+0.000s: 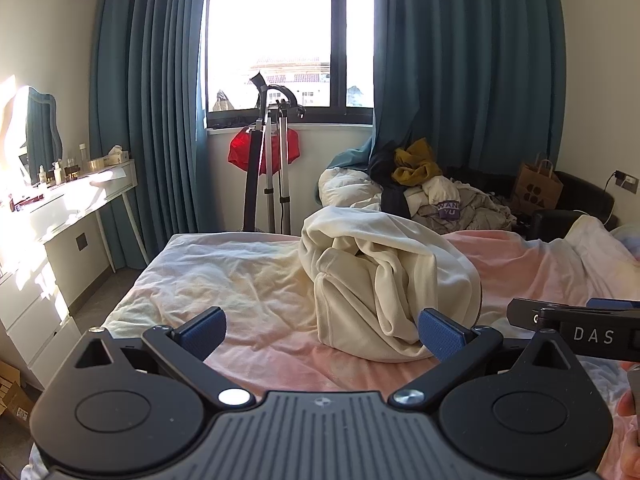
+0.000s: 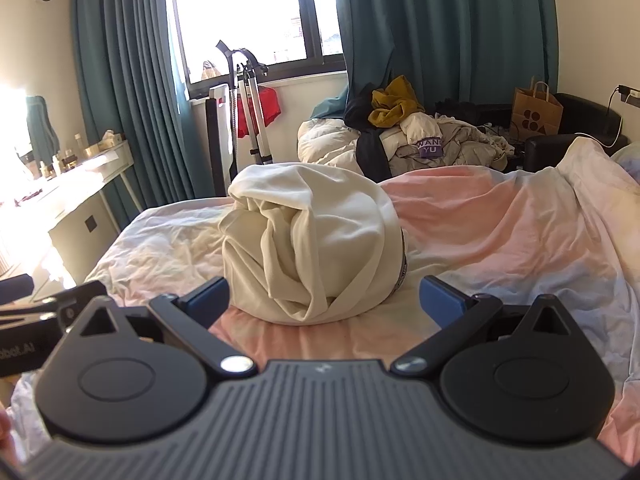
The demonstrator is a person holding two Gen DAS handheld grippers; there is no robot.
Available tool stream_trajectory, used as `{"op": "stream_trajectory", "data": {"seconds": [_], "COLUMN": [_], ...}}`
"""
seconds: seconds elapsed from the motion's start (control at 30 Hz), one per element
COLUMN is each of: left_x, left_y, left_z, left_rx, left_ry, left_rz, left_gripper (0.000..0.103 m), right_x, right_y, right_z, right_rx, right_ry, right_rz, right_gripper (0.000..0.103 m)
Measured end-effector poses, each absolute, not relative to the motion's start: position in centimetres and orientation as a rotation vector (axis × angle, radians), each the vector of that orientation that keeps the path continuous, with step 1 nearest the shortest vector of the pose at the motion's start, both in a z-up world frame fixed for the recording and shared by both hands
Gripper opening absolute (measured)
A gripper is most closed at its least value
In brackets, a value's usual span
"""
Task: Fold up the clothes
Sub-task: 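Approach the bunched cream garment on the bed with both grippers open, then grasp the cream garment edge with the right gripper and pull it open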
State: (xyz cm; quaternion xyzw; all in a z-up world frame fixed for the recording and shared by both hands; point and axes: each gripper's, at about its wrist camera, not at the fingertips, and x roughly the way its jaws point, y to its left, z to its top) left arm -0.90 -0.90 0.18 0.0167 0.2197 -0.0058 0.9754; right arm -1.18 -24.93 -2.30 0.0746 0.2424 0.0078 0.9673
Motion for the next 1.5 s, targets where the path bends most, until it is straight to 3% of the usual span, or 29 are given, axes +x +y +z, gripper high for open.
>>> {"op": "stream_trajectory", "data": {"seconds": [0.77, 1.33, 1.5], "left_x": [-7.3, -6.0, -3.2], "left_y": [-4.8, 1.1, 3.8], "left_z": [2.5, 3.7, 1.7], "left_rx": [0.044, -0.088, -0.127], "left_ry": [0.353, 0.39, 0.45], "left_rz": [-0.171, -0.109, -0.022], "left_gripper": [0.103, 0.103, 0.103], "right_x": [1.9, 6.9, 9.3], "right_y": [-27.0, -25.5, -25.7], "right_z": [-9.3, -11.8, -13.4], "right_rx": [0.213, 0.193, 0.274], "right_ry": [0.57, 0.494, 0.502], "right_rz": [-0.001, 0.001, 0.036], "right_gripper": [0.103, 0.103, 0.103]}}
